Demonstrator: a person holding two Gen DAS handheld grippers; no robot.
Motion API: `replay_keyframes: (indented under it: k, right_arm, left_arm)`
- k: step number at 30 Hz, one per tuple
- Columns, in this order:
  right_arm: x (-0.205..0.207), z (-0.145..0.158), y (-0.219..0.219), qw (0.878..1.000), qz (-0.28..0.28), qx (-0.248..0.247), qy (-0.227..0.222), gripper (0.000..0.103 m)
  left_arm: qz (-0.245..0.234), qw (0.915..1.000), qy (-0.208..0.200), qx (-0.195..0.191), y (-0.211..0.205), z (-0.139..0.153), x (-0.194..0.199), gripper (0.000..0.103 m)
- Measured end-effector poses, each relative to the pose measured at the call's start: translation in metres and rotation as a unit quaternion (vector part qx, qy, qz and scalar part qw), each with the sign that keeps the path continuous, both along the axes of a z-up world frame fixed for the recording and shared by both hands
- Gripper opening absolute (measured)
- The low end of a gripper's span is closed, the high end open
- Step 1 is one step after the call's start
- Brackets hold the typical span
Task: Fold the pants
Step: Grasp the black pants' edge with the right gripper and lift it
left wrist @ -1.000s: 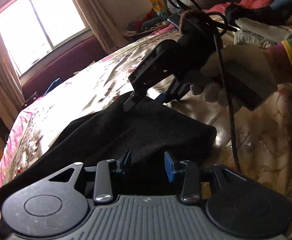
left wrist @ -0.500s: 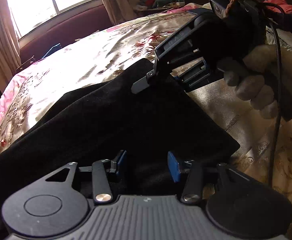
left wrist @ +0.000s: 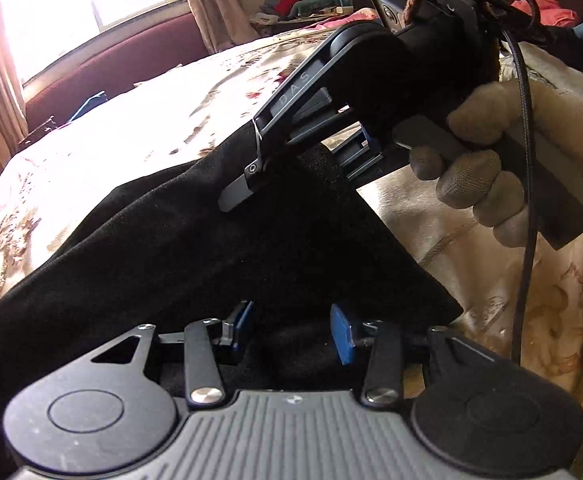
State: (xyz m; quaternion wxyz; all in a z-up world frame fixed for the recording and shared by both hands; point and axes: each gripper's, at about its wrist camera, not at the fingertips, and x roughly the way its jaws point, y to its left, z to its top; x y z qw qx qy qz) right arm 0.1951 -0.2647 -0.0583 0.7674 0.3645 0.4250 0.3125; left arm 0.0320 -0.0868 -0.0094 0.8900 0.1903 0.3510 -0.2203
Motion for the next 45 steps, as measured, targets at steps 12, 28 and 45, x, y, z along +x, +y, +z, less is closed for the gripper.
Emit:
replay_keyframes:
  k: [12,28,45]
  right_arm:
    - [-0.059,0.024,-0.126,0.990,-0.114,-0.073,0.039,0.016]
    - [-0.059,0.052,-0.124,0.991,-0.106,-0.038,0.071,0.016]
    - [-0.048,0.122,-0.063,0.987,-0.093,-0.133,0.000,0.017]
  left_arm:
    - [-0.119,0.9885,-0.013,-0.092,-0.093,0.016,-0.037,0.057]
    - [-0.079,0.9820,-0.166,0.042,-0.180,0.001,-0.099,0.074]
    - [0.011,0.9618,-0.086,-0.260,-0.041,0.086,-0.063,0.038]
